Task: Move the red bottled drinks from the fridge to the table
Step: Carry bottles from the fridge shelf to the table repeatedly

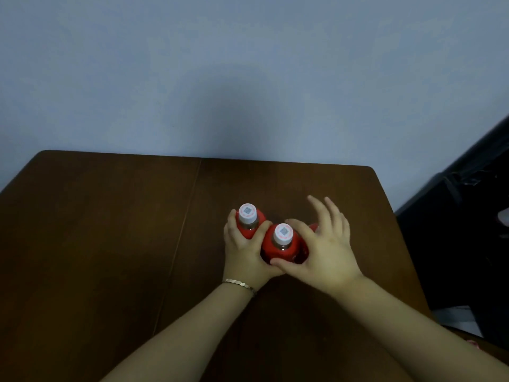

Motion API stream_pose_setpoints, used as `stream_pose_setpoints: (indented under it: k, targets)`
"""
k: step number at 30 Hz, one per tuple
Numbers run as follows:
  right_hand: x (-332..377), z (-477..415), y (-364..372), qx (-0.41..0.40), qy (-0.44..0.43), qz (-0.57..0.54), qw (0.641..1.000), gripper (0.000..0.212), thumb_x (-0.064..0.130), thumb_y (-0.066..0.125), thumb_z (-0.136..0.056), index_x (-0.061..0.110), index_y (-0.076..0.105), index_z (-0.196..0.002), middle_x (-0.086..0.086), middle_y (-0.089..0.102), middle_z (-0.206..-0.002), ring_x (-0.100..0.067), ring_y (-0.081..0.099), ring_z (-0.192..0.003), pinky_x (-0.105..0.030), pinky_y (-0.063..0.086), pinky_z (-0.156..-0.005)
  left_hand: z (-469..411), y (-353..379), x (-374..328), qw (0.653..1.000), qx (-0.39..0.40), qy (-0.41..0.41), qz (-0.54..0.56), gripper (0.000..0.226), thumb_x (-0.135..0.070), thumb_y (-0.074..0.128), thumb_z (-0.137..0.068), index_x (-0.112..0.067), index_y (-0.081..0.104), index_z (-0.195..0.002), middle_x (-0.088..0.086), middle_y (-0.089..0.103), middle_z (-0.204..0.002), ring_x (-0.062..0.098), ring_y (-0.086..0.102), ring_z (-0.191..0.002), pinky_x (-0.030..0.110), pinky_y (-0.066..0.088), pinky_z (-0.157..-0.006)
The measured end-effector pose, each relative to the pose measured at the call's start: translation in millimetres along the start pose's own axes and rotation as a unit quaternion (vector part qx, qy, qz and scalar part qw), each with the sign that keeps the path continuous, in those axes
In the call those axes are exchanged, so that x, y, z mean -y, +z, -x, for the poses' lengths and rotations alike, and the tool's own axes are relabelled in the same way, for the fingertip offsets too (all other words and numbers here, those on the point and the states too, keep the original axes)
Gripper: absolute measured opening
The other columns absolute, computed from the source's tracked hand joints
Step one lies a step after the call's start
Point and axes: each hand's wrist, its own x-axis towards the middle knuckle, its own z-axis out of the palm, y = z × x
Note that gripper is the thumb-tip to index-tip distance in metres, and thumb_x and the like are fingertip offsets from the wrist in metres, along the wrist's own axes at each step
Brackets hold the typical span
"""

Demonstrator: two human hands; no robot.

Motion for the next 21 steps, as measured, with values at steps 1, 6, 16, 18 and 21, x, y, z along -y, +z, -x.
stream_pose_setpoints:
  k: [1, 6, 16, 18, 21]
  targets:
    - [5.1, -3.6, -6.6, 0.06, 0.017, 0.038, 0.997, 0.076, 0.08, 0.05, -0.064, 0.033, 0.057, -0.124, -0.01, 0.027, -0.153, -0.037, 0.012, -0.143, -0.062, 0.02, -0.109, -0.2, -4.7, -0.1, 1.0, 0.02, -0.002, -0.017, 0.083, -0.057, 0.075, -0.062, -0.037, 0.04, -0.134, -0.003, -0.022, -0.147, 0.035, -0.004, -0.141, 0.05, 0.022, -0.115]
    - [22.8, -11.4, -15.7, 0.156, 0.123, 0.021, 0.98, 0.07, 0.071, 0.057, -0.073, 0.036, 0.045, -0.132, 0.002, 0.041, -0.14, -0.027, 0.027, -0.133, -0.044, 0.032, -0.103, -4.1, -31.6, -2.3, 0.994, 0.095, -0.008, -0.048, 0.084, -0.056, 0.078, -0.06, -0.042, 0.039, -0.132, 0.001, -0.016, -0.148, 0.033, 0.006, -0.136, 0.045, 0.026, -0.111]
    - [-6.0, -32.3, -29.6, 0.146, 0.13, -0.008, 0.981, 0.06, 0.053, 0.073, -0.066, 0.039, 0.052, -0.12, 0.003, 0.04, -0.116, -0.022, 0.032, -0.116, -0.04, 0.031, -0.094, -10.6, -17.2, -42.5, 0.992, 0.069, -0.063, -0.081, 0.081, -0.063, 0.07, -0.064, -0.042, 0.034, -0.133, 0.016, -0.001, -0.15, 0.041, 0.016, -0.131, 0.043, 0.041, -0.096]
    - [-21.4, -39.5, -33.0, 0.141, 0.141, 0.003, 0.98, 0.061, 0.053, 0.073, -0.066, 0.038, 0.051, -0.121, 0.001, 0.041, -0.118, -0.023, 0.032, -0.118, -0.041, 0.032, -0.095, -17.8, -8.4, -58.1, 0.992, 0.068, -0.068, -0.078, 0.075, -0.059, 0.065, -0.072, -0.041, 0.031, -0.137, 0.018, -0.003, -0.151, 0.043, 0.014, -0.132, 0.043, 0.042, -0.095]
    - [-40.1, -46.5, -35.4, 0.124, 0.168, 0.005, 0.978, 0.064, 0.055, 0.072, -0.067, 0.036, 0.051, -0.124, -0.001, 0.043, -0.12, -0.023, 0.033, -0.12, -0.041, 0.032, -0.097, -29.2, 3.2, -76.9, 0.992, 0.068, -0.067, -0.083, 0.07, -0.055, 0.058, -0.082, -0.041, 0.024, -0.141, 0.021, -0.004, -0.152, 0.044, 0.013, -0.133, 0.044, 0.044, -0.096]
